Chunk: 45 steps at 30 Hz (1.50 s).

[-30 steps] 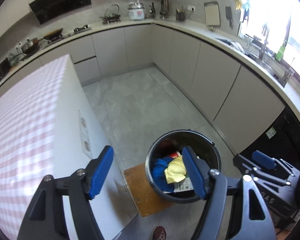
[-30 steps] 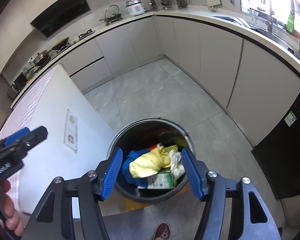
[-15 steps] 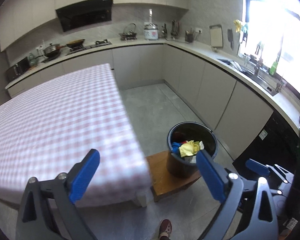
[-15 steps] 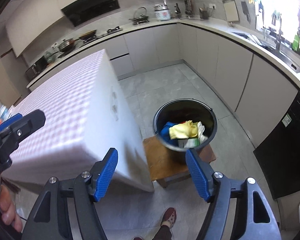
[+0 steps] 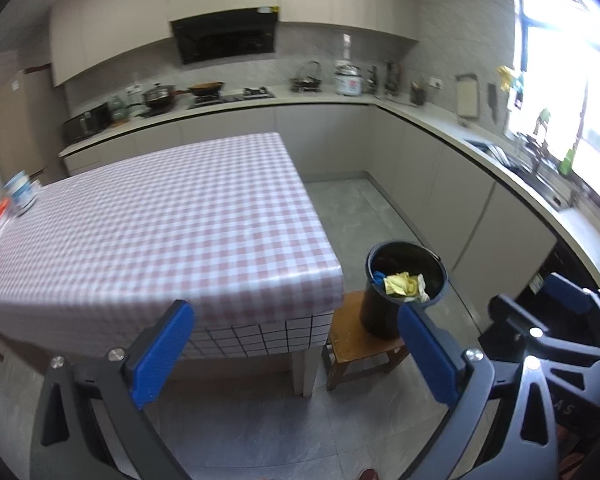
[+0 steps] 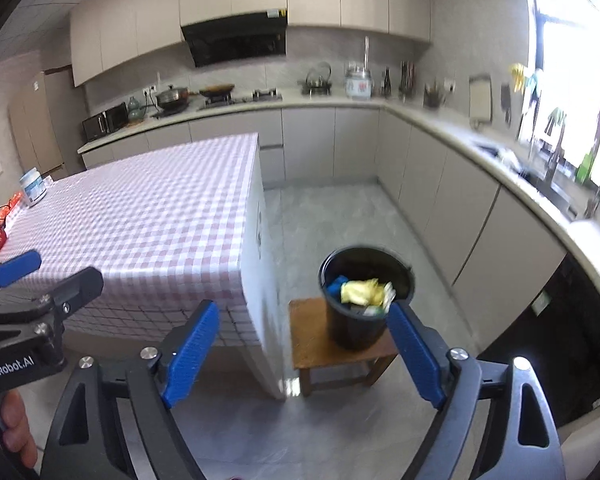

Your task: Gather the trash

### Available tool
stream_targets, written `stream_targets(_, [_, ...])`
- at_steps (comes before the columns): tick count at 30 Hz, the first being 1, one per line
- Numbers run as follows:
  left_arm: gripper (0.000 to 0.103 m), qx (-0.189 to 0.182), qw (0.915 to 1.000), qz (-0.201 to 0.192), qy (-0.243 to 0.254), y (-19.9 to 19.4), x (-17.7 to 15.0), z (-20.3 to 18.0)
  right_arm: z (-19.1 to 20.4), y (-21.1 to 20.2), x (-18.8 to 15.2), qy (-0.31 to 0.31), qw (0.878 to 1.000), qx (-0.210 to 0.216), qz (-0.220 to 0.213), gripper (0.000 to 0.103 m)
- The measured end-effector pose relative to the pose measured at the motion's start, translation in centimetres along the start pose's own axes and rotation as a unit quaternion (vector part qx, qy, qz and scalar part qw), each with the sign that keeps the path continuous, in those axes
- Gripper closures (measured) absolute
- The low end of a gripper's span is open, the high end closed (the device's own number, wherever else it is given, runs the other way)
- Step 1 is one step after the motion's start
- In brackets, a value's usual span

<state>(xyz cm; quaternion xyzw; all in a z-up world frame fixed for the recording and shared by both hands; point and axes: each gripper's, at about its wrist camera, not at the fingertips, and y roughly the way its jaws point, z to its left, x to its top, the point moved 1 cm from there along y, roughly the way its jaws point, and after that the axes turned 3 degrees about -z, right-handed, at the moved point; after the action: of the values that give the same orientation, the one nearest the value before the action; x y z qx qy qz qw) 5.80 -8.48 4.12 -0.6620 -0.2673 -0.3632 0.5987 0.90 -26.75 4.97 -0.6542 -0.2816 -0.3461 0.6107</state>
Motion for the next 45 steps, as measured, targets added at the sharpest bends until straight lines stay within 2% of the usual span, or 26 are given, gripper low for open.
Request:
stream_targets(4, [0.0, 0.022, 0.9993, 0.002, -0.03, -0.5, -1.0, -1.2, -1.5, -1.8, 0.6, -0.001, 1.0, -0.014, -0.019, 0.011])
stream_targets(15, [0.0, 0.055, 0.9976, 0.007, -0.043, -1.4, -2.6, -4.7, -6.3, -3.2, 0.9, 0.023, 0.999, 0.015, -0.031, 0.009])
stream_targets(23, [0.0, 0.076, 0.9962, 0.0, -0.042, -2.3, -2.7, -5.7, -6.9, -3.3, 1.1, 0.021, 0.999, 0.027, -0.03, 0.009])
stream_targets(45, [0.0, 0.098, 0.9943, 0.0, -0.044, -2.3, -2.1, -6.0, -6.9, -2.0, 1.1, 0.014, 0.999, 0.027, -0.015, 0.009])
